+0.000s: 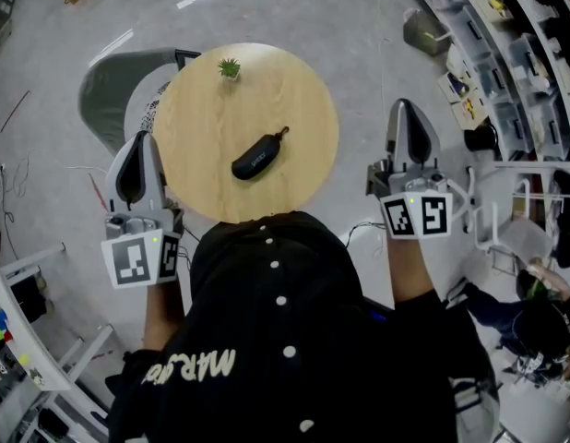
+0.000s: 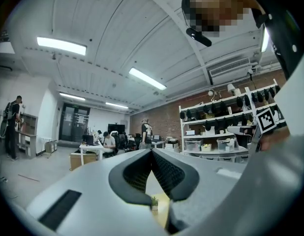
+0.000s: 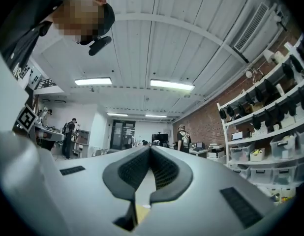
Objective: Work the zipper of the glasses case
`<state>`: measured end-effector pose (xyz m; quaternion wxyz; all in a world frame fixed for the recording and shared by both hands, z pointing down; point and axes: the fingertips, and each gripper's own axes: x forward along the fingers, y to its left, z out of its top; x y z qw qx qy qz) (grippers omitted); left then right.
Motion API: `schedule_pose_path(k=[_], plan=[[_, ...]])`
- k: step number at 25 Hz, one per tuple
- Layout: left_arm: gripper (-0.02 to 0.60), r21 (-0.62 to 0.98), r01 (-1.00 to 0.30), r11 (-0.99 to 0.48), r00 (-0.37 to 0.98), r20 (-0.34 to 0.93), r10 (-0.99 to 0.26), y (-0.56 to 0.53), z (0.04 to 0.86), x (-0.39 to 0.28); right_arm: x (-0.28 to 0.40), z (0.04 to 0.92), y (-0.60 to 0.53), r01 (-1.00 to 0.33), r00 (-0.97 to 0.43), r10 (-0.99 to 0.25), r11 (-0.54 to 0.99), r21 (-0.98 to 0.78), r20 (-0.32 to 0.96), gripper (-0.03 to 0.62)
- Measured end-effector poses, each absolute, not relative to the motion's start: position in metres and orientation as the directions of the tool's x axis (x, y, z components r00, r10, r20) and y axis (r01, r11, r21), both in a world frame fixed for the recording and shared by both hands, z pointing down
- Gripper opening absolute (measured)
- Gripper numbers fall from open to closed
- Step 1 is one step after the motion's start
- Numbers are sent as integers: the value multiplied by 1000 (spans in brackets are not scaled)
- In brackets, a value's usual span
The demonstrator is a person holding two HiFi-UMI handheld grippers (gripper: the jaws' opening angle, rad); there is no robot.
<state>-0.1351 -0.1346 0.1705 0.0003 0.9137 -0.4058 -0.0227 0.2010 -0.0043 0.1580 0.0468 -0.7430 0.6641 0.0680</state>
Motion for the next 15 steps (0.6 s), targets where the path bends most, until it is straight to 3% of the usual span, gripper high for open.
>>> schedule_pose_path(k=[15], plan=[[3, -24, -723, -690, 691, -44, -722, -122, 165, -143, 167, 158, -3, -996, 67, -985, -76, 54, -162, 2]])
